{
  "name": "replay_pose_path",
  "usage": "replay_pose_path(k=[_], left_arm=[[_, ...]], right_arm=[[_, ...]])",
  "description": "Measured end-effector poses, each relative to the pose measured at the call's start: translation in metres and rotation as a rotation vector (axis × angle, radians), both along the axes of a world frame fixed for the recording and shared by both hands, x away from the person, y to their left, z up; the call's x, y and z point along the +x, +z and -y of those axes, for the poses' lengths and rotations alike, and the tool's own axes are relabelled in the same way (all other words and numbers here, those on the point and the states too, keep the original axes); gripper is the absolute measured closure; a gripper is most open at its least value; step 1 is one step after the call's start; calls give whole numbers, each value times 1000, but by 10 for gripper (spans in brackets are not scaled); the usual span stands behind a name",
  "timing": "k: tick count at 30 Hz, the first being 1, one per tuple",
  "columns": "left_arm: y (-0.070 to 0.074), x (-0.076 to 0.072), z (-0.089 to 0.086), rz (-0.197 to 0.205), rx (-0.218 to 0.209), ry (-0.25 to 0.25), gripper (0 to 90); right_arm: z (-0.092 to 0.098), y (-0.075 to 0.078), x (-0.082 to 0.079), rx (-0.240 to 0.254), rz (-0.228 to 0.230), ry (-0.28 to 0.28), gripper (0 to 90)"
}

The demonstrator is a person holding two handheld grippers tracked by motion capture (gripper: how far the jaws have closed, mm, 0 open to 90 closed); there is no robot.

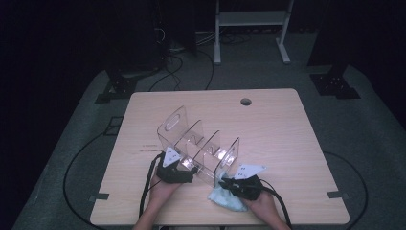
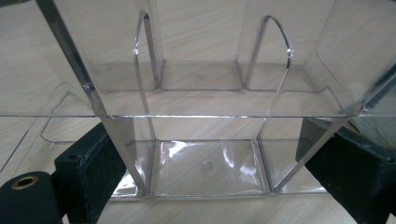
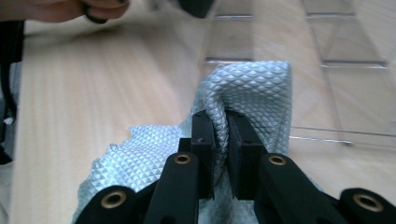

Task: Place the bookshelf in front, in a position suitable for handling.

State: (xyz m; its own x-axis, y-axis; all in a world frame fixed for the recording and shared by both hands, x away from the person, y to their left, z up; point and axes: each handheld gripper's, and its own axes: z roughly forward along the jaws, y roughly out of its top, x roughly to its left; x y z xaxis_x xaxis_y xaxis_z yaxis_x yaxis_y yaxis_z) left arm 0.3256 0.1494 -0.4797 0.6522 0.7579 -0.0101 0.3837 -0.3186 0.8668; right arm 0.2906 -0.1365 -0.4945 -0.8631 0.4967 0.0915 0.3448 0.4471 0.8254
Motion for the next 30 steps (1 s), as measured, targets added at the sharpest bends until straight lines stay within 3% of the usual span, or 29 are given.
replay_pose_path(k=[4,9,14,17,24,30], left_arm=[[0,0,0,-3,3,6,78],[0,1,0,-5,-4,14,78],[-1,1,0,-1,-6,14,78],[-1,1,-1,-2,-5,13,78],[0,1,-1,-2,-3,13,78],[0,1,-1,-5,2,12,78]], right_arm=[[8,7,12,-34,33,-43,818],[25,5,37,-29,17,-129,816],[40,-1,55,9,-22,-217,817],[41,0,55,13,-31,-214,817],[41,18,48,40,16,-197,817],[41,7,52,31,-23,-194,816]])
